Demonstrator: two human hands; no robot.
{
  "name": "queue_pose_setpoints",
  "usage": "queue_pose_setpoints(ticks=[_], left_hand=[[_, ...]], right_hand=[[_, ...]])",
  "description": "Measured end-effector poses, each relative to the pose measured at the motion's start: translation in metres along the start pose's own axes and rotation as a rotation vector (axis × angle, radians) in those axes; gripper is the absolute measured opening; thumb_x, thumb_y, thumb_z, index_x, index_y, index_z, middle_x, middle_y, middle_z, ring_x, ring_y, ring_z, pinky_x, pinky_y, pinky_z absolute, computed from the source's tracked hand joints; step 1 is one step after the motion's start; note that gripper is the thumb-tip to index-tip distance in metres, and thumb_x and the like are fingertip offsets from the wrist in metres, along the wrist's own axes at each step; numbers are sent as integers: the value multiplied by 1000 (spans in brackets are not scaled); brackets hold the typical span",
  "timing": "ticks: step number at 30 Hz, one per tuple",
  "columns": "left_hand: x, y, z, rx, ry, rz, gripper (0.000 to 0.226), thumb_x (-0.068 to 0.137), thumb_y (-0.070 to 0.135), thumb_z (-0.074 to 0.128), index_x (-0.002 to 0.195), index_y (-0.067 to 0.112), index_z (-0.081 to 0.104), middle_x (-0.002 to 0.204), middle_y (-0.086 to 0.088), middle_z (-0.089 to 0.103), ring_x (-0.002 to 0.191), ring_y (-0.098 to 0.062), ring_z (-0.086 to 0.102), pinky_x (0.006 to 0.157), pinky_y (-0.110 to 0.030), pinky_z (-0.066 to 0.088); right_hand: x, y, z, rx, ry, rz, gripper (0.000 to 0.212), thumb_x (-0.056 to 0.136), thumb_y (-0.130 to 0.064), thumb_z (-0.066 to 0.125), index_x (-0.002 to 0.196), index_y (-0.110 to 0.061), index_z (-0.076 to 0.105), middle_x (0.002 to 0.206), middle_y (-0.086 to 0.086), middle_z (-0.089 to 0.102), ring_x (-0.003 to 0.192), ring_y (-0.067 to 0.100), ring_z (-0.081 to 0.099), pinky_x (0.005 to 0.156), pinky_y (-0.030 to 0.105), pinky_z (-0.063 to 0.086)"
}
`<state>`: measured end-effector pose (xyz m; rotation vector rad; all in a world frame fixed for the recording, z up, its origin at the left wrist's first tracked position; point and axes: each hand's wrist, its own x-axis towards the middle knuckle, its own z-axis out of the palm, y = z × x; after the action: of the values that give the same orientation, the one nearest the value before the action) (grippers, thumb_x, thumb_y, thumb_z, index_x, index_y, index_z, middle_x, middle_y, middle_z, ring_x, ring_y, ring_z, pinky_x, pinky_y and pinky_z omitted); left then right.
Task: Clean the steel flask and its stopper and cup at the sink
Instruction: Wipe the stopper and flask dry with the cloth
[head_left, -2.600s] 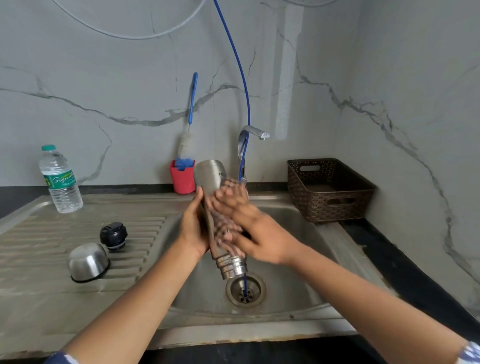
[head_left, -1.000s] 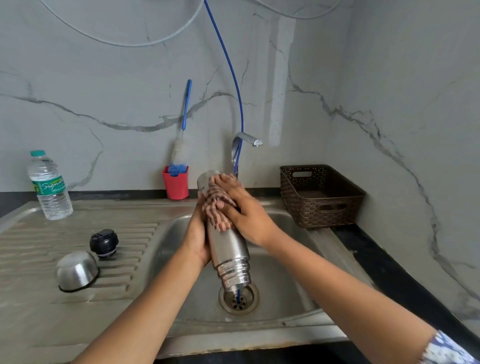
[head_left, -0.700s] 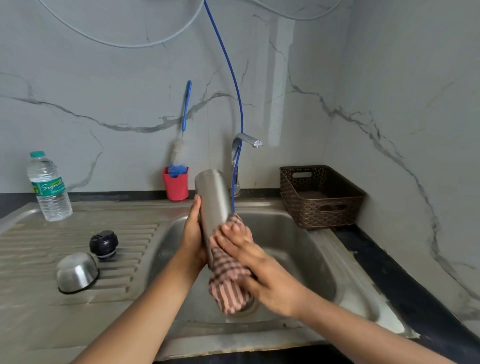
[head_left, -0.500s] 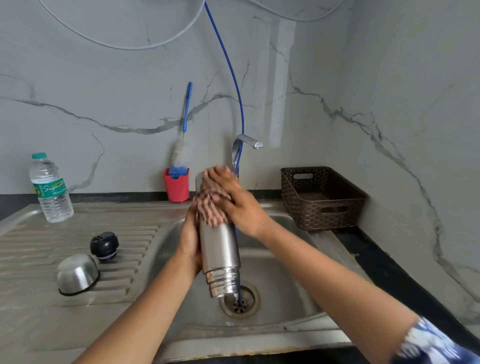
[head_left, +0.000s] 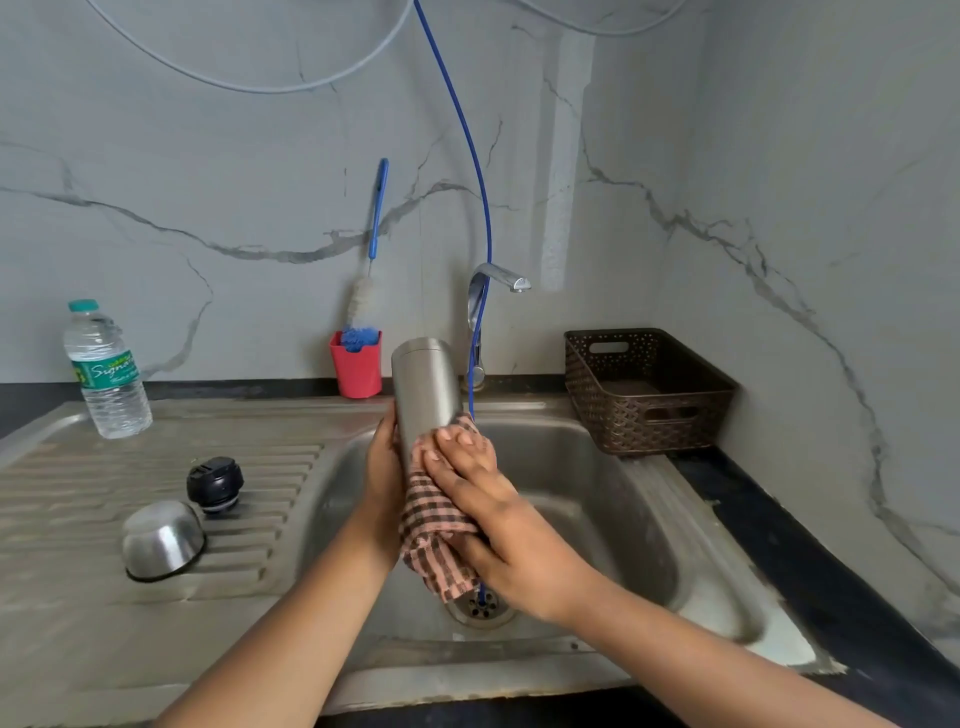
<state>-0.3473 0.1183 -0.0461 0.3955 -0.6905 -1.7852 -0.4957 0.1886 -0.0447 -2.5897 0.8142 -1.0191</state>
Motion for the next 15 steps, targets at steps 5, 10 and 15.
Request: queue_pose_setpoints(ticks=[5, 10, 15], left_hand=[[0, 1, 2, 29, -156, 103, 85, 99, 61, 12, 131, -8, 49, 129, -23, 56, 126, -31, 50, 112, -40, 32], [10, -6, -18, 101, -338, 332, 49, 104, 31, 24, 140, 8, 47, 144, -8, 48, 136, -14, 39, 115, -23, 21], [8, -9, -13, 209, 1, 143, 81, 65, 45, 83, 124, -2, 55, 108, -21, 65, 90, -32, 68, 77, -38, 58]], right_hand=[[33, 1, 0, -132, 115, 54, 66, 84, -13, 47, 148, -12, 30, 158, 4, 16, 147, 13, -1, 120, 32, 0], [96, 19, -11, -247, 142, 161, 59, 89, -17, 48, 146, -11, 35, 157, 8, 23, 147, 20, 10, 120, 42, 3], [145, 42, -34, -236, 55, 148, 53, 93, -14, 53, 143, -5, 40, 152, 16, 31, 144, 25, 22, 114, 24, 4]])
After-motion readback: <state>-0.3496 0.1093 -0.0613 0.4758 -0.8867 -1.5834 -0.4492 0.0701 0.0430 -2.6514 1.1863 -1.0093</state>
